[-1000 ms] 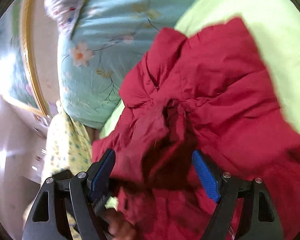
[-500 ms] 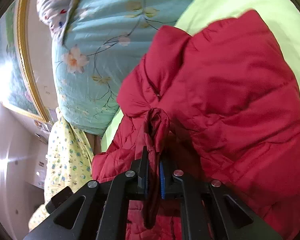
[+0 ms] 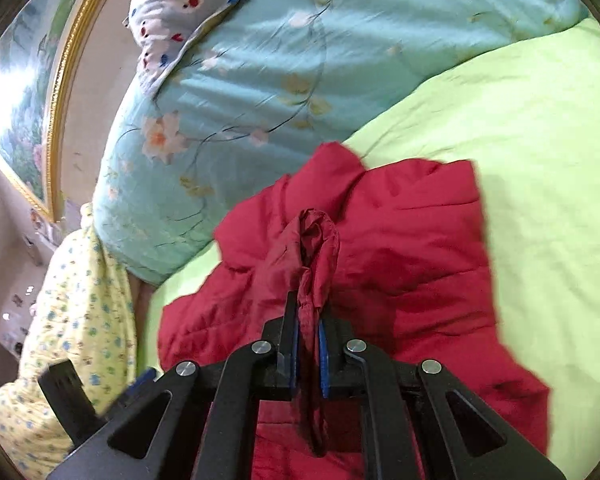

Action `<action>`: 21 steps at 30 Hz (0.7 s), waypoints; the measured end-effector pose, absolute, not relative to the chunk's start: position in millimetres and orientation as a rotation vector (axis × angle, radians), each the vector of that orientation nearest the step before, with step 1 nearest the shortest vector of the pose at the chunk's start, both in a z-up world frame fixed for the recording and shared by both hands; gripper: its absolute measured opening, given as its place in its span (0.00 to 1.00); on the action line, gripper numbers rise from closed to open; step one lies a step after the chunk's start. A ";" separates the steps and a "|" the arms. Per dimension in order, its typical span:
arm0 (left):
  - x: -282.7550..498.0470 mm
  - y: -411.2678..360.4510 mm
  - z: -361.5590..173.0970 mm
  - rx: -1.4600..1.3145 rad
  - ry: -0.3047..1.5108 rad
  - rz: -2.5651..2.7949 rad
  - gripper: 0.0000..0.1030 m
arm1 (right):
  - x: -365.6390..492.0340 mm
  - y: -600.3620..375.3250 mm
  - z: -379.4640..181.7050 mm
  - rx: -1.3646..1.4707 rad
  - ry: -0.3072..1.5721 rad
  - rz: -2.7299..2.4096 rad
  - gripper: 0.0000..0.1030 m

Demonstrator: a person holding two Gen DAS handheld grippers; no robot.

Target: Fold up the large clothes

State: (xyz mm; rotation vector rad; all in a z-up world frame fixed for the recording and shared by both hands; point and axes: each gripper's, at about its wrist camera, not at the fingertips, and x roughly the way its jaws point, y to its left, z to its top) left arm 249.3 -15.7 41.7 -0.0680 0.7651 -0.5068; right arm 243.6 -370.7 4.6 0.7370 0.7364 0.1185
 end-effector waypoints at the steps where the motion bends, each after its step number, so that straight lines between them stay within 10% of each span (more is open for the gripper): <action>1: 254.6 -11.8 41.5 -0.079 0.766 -0.509 0.80 | 242.7 -373.8 -0.1 0.740 0.745 0.112 0.07; 21: 303.5 -20.3 -29.5 0.016 0.916 -0.479 0.64 | 222.1 -347.9 28.6 0.434 0.671 -0.022 0.26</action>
